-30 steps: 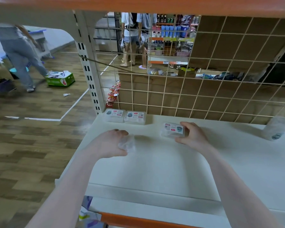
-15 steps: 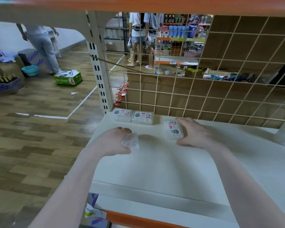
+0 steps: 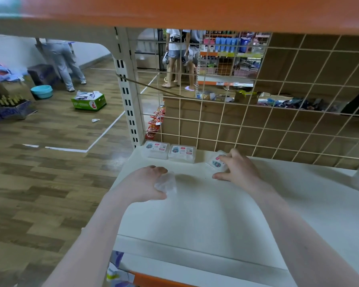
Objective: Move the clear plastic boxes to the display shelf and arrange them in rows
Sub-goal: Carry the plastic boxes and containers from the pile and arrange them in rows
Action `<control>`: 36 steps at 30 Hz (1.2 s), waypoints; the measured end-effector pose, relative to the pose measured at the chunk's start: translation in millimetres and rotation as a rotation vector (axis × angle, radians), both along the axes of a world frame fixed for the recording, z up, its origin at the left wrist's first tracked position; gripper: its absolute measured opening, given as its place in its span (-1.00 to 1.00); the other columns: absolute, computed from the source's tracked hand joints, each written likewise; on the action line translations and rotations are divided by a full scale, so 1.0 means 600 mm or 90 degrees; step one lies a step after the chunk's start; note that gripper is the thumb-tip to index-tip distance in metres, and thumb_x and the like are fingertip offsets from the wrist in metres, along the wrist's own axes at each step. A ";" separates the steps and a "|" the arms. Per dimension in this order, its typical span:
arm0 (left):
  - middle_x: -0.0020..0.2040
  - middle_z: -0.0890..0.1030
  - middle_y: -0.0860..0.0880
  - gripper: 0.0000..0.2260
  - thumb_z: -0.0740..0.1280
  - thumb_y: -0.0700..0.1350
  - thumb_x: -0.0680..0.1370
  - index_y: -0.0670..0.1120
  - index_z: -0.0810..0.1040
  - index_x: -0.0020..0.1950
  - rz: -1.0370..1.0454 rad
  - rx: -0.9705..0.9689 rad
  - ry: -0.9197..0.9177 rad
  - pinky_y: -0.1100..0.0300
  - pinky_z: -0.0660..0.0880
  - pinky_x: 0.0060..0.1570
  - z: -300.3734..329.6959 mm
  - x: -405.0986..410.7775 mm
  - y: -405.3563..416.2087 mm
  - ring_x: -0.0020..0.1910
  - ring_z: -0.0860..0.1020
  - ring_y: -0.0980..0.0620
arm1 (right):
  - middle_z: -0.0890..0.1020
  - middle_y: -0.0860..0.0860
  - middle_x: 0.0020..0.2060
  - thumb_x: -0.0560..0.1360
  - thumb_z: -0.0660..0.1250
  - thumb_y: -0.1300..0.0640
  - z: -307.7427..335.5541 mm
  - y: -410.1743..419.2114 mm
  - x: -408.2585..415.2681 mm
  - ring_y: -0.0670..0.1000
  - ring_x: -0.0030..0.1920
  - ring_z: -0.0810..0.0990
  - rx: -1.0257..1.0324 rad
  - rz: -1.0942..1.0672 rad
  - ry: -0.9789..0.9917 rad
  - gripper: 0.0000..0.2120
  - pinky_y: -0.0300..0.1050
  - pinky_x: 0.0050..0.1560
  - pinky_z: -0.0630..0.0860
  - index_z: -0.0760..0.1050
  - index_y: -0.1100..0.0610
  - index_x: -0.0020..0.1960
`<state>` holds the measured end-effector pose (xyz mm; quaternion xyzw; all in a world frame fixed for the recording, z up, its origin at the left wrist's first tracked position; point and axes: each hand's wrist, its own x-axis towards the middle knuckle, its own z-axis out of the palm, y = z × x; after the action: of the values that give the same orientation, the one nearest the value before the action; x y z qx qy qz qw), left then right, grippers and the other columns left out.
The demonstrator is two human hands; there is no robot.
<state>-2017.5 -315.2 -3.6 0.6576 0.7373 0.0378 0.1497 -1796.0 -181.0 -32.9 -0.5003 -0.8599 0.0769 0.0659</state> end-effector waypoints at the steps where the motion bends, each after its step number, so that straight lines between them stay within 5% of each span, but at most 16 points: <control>1: 0.18 0.52 -0.03 -0.55 0.36 -0.03 0.45 -0.12 0.40 0.30 0.000 0.001 -0.002 0.41 0.28 -0.36 -0.001 -0.001 0.001 0.07 0.47 0.02 | 0.37 0.02 0.20 0.37 0.43 -0.17 0.003 0.002 0.003 0.06 0.20 0.42 -0.034 0.005 0.017 -0.34 -0.16 0.10 0.34 0.36 0.02 0.39; 9: 0.17 0.52 -0.04 -0.52 0.38 0.00 0.41 -0.07 0.41 0.30 0.006 0.002 -0.014 0.29 0.40 -0.25 -0.007 -0.011 0.004 0.09 0.50 -0.02 | 0.31 -0.01 0.42 0.49 0.35 0.07 0.007 0.022 0.011 0.07 0.34 0.28 -0.034 0.045 -0.041 -0.47 -0.16 0.30 0.22 0.31 -0.02 0.43; 19: 0.20 0.50 -0.02 -0.48 0.40 0.01 0.42 -0.01 0.38 0.35 0.019 0.006 -0.015 0.21 0.44 -0.16 -0.007 -0.021 0.002 0.11 0.50 -0.02 | 0.48 0.07 0.09 0.43 0.39 -0.10 -0.010 0.022 -0.029 0.09 0.16 0.41 0.084 -0.067 0.008 -0.54 -0.12 0.01 0.36 0.47 -0.02 0.29; 24: 0.20 0.50 -0.02 -0.46 0.40 0.01 0.42 0.00 0.36 0.37 0.025 0.000 -0.020 0.23 0.41 -0.25 -0.008 -0.029 0.001 0.09 0.50 -0.02 | 0.46 0.10 0.09 0.44 0.37 -0.09 -0.015 0.018 -0.047 0.14 0.13 0.45 0.081 -0.102 0.036 -0.55 -0.10 0.00 0.38 0.47 0.05 0.28; 29: 0.17 0.52 -0.05 -0.51 0.39 0.02 0.41 -0.06 0.41 0.30 0.018 -0.004 0.004 0.11 0.49 -0.03 -0.007 -0.031 0.003 0.10 0.50 -0.05 | 0.45 0.10 0.08 0.44 0.37 -0.09 -0.016 0.015 -0.057 0.15 0.09 0.47 0.068 -0.105 0.057 -0.56 -0.07 0.00 0.41 0.48 0.08 0.25; 36: 0.22 0.49 -0.02 -0.45 0.39 0.04 0.42 0.00 0.35 0.38 0.001 -0.014 0.005 0.17 0.46 -0.09 -0.004 -0.034 0.002 0.14 0.49 -0.04 | 0.45 0.11 0.07 0.44 0.38 -0.06 -0.020 0.008 -0.070 0.16 0.07 0.48 0.069 -0.114 0.068 -0.58 -0.05 -0.01 0.42 0.49 0.10 0.24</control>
<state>-2037.7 -314.2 -6.2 0.6556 0.7388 0.0273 0.1538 -1837.7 -176.2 -44.7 -0.5657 -0.8102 0.0503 0.1453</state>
